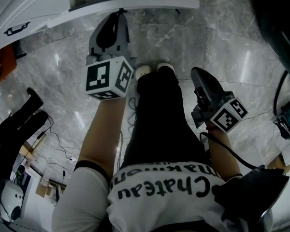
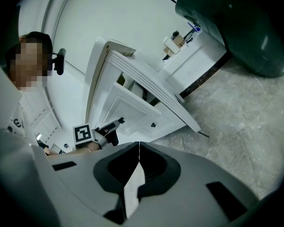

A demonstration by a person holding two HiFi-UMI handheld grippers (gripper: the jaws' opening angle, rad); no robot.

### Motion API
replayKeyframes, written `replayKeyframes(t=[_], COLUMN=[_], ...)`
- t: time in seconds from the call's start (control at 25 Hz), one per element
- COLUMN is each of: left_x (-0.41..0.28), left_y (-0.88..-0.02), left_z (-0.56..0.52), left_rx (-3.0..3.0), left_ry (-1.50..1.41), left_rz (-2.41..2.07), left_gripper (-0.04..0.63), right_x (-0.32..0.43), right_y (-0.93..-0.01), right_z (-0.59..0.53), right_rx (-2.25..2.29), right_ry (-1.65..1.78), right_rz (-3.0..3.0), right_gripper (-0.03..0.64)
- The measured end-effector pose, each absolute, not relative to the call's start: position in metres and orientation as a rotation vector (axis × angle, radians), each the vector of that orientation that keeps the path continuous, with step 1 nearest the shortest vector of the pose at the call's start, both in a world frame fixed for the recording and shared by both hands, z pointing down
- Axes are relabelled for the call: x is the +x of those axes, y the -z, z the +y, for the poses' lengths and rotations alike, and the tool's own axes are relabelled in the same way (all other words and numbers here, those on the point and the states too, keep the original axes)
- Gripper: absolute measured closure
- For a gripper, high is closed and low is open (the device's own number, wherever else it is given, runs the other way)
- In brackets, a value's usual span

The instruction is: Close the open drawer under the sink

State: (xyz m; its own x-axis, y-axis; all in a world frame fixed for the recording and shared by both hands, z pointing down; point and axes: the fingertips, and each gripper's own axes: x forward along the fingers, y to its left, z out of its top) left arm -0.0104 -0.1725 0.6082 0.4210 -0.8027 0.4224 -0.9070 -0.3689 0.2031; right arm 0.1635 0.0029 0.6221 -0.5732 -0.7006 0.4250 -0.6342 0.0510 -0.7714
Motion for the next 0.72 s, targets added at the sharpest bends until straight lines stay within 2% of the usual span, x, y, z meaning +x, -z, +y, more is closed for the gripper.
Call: replayKeyframes(t=[0.72], left_x=[-0.007], left_y=[-0.606], left_z=[-0.190], left_rx=[2.256], left_ry=[-0.312], left_rz=[-1.526], left_gripper=[0.550], right_x=[0.168], right_y=[-0.626], right_z=[-0.014], right_rx=[-1.399], right_ry=[1.553], right_rz=[2.235], right_gripper=[0.604])
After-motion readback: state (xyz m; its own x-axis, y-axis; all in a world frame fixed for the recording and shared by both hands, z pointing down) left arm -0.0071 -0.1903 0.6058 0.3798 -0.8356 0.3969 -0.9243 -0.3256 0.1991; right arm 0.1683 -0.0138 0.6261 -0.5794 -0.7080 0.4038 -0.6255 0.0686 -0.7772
